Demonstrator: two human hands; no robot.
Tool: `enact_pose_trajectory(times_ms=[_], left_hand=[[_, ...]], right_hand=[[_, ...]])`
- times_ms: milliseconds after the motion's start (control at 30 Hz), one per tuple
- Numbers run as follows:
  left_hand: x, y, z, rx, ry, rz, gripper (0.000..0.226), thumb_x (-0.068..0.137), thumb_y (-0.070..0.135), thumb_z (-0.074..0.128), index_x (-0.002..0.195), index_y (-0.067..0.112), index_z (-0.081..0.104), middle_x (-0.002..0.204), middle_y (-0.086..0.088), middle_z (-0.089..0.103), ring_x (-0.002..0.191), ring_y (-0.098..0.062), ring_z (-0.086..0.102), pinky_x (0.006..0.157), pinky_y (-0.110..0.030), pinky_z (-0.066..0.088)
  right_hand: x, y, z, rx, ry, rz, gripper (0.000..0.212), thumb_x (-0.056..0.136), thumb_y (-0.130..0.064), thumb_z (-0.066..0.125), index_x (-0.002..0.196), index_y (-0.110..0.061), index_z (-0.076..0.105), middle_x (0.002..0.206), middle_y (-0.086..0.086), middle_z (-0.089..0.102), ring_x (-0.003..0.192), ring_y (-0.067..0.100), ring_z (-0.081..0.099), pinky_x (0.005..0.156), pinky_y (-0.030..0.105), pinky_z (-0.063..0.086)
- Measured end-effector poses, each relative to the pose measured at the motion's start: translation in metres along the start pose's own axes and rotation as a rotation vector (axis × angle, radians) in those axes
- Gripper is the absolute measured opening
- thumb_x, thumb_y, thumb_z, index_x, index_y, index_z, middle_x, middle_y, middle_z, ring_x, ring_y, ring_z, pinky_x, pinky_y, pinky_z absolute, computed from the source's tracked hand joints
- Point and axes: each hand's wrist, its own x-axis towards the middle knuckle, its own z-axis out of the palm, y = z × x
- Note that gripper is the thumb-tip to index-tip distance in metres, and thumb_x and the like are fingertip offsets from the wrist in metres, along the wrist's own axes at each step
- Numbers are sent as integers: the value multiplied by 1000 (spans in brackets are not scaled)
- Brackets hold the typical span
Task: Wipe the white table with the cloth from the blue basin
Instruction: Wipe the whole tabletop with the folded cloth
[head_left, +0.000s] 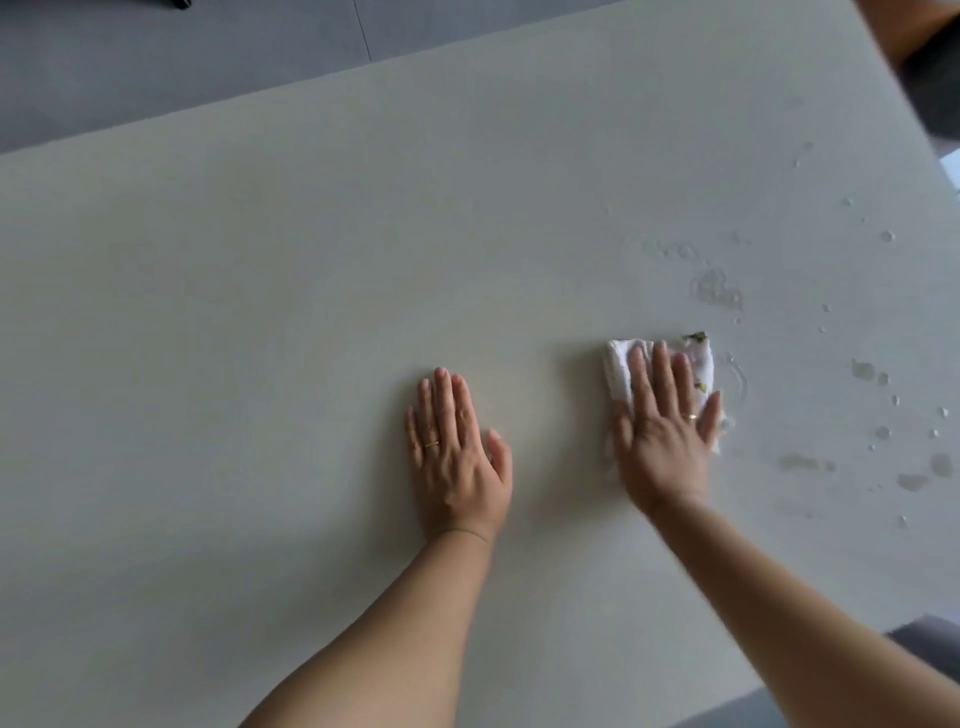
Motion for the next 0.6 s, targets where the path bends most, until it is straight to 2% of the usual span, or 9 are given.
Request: enact_pose_trajectory(times_ms=[33,100,167,233,300,333,400,533,600], left_hand=[[0,1,-1,0,-5,-1,64,86,30,37,144,2,33,153,-13,28,142,-31,25,115,-46,21],[0,1,-1,-6,-1,1,64,85,29,37,143,1,34,153,-14,30,141,-32,27,114,-47,22],[1,1,-1,-5,7,5,64,85,29,37,143,1,35,152,-15,30,141,-33,28,114,-48,22],[1,1,-1,-3,14,3,64,85,29,37,143,1,34,153,-14,29,141,-33,27,114,-48,21],[0,0,0,1,23,5,64,86,30,36,143,2,34,153,-14,29,141,-32,26,114,-47,19],[0,0,0,4,27,7,64,86,30,35,143,2,34,153,-14,29,141,-32,26,114,-46,19],[1,0,2,3,40,5,64,86,30,35,144,2,34,153,-14,29,141,-32,26,115,-46,19],[0,1,4,2,61,-3,65,86,31,34,144,3,33,154,-13,28,142,-32,26,115,-46,18],[0,2,4,15,61,-6,65,86,31,32,144,3,32,153,-14,29,141,-32,26,114,-46,19]], right_hand=[[-13,-16,6,27,5,57,65,86,-47,15,150,-31,12,158,-4,5,143,9,-5,115,49,-6],[-48,-41,18,25,3,-27,64,88,-44,21,150,-29,15,158,-3,6,145,13,-1,114,51,-6],[-77,-38,25,-34,-22,-271,61,91,-40,31,150,-28,20,157,-2,12,146,19,9,115,53,1],[-76,-5,23,-110,-58,-532,61,92,-42,35,149,-29,22,157,-2,18,145,20,16,115,53,9],[-62,30,13,-178,-62,-666,61,91,-43,37,149,-29,23,157,-2,20,145,19,17,115,53,13],[-56,43,7,-189,-54,-651,61,91,-43,37,149,-29,24,156,-2,21,145,19,18,115,53,14],[-53,52,0,-140,-35,-486,58,92,-41,35,147,-29,26,155,-2,22,144,19,21,115,52,15],[-85,9,14,54,14,41,61,89,-43,23,148,-29,14,156,-3,11,145,14,5,115,48,-4],[-114,-11,26,67,-2,24,64,88,-43,27,149,-27,15,157,0,11,145,16,3,114,50,-4]])
